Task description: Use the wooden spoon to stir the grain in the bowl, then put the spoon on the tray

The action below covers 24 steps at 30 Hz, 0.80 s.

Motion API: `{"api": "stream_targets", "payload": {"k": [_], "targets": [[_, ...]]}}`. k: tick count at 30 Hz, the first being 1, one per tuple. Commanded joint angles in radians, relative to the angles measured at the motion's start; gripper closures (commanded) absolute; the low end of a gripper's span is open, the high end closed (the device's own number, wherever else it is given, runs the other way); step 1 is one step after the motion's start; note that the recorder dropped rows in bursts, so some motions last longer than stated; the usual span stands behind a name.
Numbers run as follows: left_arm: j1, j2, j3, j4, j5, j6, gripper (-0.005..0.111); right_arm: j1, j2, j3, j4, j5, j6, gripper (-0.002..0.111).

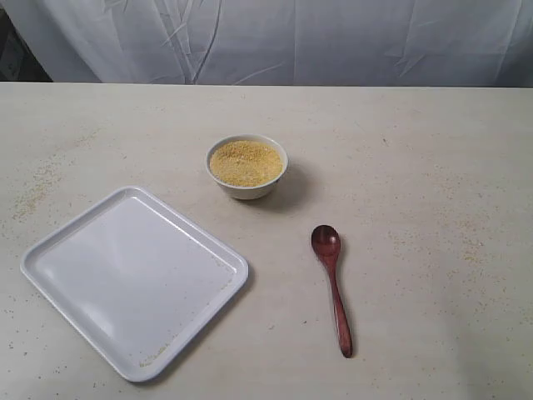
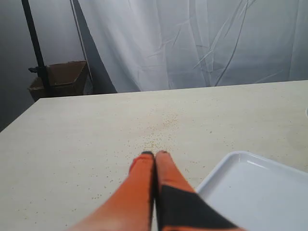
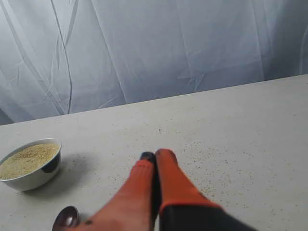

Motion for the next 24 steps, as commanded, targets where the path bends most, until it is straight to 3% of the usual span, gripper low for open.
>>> {"api": "stream_targets", "payload": {"k": [1, 11, 19, 24], "targets": [[-0.005, -0.005, 0.004, 0.000, -0.005, -0.001, 0.106, -0.003, -0.007, 0.002, -0.004, -0.007, -0.002, 0.107], [-0.005, -0.005, 0.004, 0.000, -0.005, -0.001, 0.106, -0.003, -0.007, 0.002, -0.005, -0.009, -0.002, 0.107], [-0.005, -0.005, 0.004, 0.000, -0.005, -0.001, 0.106, -0.003, -0.007, -0.001, 0.143, -0.108, -0.007, 0.107], [-0.005, -0.005, 0.004, 0.000, -0.005, -0.001, 0.106, -0.003, 0.042, -0.137, 0.160, -0.170, 0.000, 0.109]]}}
